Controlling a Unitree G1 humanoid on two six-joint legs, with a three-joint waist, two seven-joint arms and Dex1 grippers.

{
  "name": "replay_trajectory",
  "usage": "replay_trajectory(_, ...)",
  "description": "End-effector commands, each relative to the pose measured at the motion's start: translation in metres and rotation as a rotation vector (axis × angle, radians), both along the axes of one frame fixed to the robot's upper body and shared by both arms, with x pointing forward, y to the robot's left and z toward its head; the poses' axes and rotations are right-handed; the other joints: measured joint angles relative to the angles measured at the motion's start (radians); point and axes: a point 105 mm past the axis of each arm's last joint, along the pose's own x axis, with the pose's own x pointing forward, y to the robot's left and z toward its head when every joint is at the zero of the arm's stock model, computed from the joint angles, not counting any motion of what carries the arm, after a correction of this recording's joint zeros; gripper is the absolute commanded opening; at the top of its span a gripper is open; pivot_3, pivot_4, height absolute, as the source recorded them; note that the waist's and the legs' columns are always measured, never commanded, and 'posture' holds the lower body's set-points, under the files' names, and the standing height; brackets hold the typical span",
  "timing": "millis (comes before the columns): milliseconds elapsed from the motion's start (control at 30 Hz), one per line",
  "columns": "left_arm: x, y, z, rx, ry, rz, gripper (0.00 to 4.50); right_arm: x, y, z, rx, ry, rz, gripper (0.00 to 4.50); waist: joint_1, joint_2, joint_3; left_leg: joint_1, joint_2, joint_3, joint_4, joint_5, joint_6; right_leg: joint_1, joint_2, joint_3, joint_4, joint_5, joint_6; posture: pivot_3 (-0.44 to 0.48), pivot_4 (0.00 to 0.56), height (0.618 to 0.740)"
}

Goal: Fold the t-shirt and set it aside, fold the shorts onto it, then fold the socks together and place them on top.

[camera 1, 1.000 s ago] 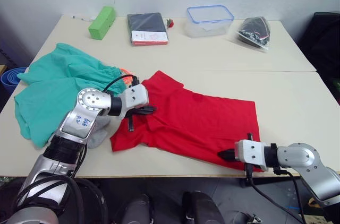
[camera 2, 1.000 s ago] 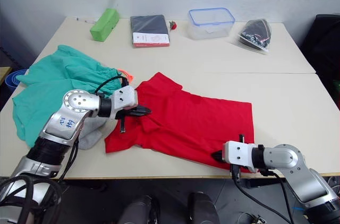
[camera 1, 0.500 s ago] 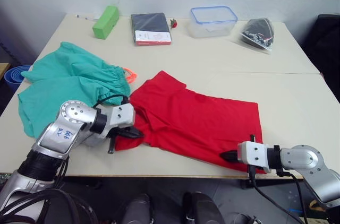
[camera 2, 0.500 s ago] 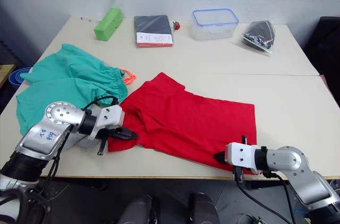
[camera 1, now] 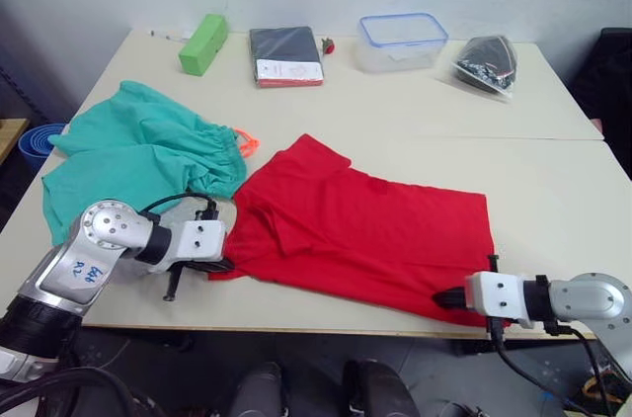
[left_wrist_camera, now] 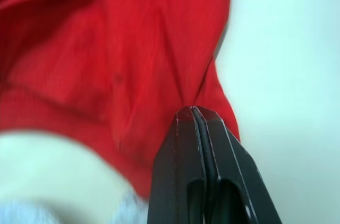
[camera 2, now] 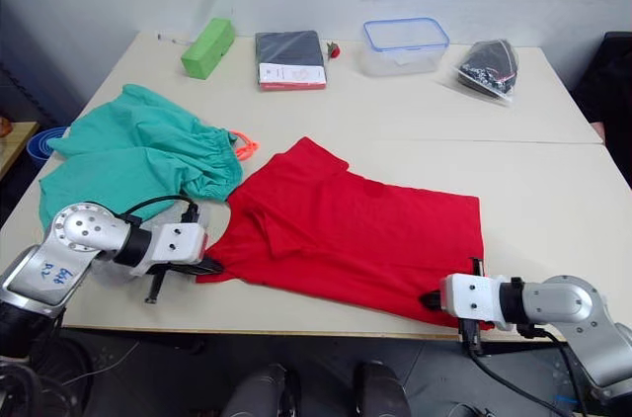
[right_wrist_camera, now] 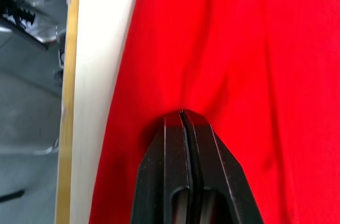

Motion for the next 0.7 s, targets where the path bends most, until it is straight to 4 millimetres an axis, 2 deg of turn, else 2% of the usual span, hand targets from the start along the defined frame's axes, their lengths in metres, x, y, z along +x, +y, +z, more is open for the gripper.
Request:
replay_trajectory(33,-0.004,-0.006,0.006,-0.079,0.055,0.025,0.03,-0.005,-0.018,-0.014,-0.010,0.116,-0.106,0.01,0.003,0.000,0.000,0.000,0.000,0.000,0.000,0.001,0.000,0.000,0.000,0.000,0.000,0.000,0.000,0.000,0.150,0.740)
replay_trajectory(133,-0.007,-0.034,0.034,-0.268,0.098,-0.013,0.03,0.002,0.008,0.009,0.140,0.101,-0.099,0.01,0.007,0.000,0.002,-0.004,0.000,0.000,0.000,0.003,0.001,-0.003,0.000,0.000,0.000,0.000,0.000,0.000,0.150,0.740)
replay_trajectory(200,-0.008,-0.046,0.044,-0.320,0.110,-0.037,0.03,0.004,0.026,0.019,0.207,0.098,-0.083,0.01,0.005,0.001,0.006,-0.007,0.000,0.000,0.000,0.007,0.005,-0.006,0.000,0.000,0.002,0.002,0.004,0.000,0.150,0.740)
replay_trajectory(267,-0.004,-0.053,0.041,-0.305,0.098,-0.050,0.03,0.003,0.042,0.021,0.237,0.107,-0.058,0.01,0.003,0.005,0.008,-0.008,0.000,0.000,-0.001,0.008,0.004,-0.008,0.000,-0.001,0.002,0.007,0.012,0.000,0.150,0.740)
replay_trajectory(400,0.006,-0.061,0.021,-0.216,0.083,-0.073,0.03,-0.001,0.061,0.009,0.222,0.125,-0.013,0.01,-0.001,0.009,0.010,-0.007,0.000,0.001,-0.004,0.011,-0.001,-0.009,0.001,-0.002,0.003,0.006,0.011,0.000,0.150,0.740)
replay_trajectory(600,0.006,-0.071,0.006,-0.172,0.110,-0.137,0.03,0.001,0.067,-0.005,0.188,0.119,-0.006,0.01,-0.002,0.002,0.013,-0.009,0.000,0.002,-0.002,0.011,-0.002,-0.010,0.003,-0.003,0.003,0.006,0.011,0.000,0.150,0.740)
replay_trajectory(700,0.022,-0.084,0.004,-0.173,0.045,-0.128,0.03,0.007,0.063,-0.015,0.141,0.103,-0.040,0.01,-0.002,-0.001,0.013,-0.008,0.000,0.002,-0.001,0.010,-0.001,-0.008,0.003,-0.003,0.003,0.007,0.012,0.000,0.150,0.740)
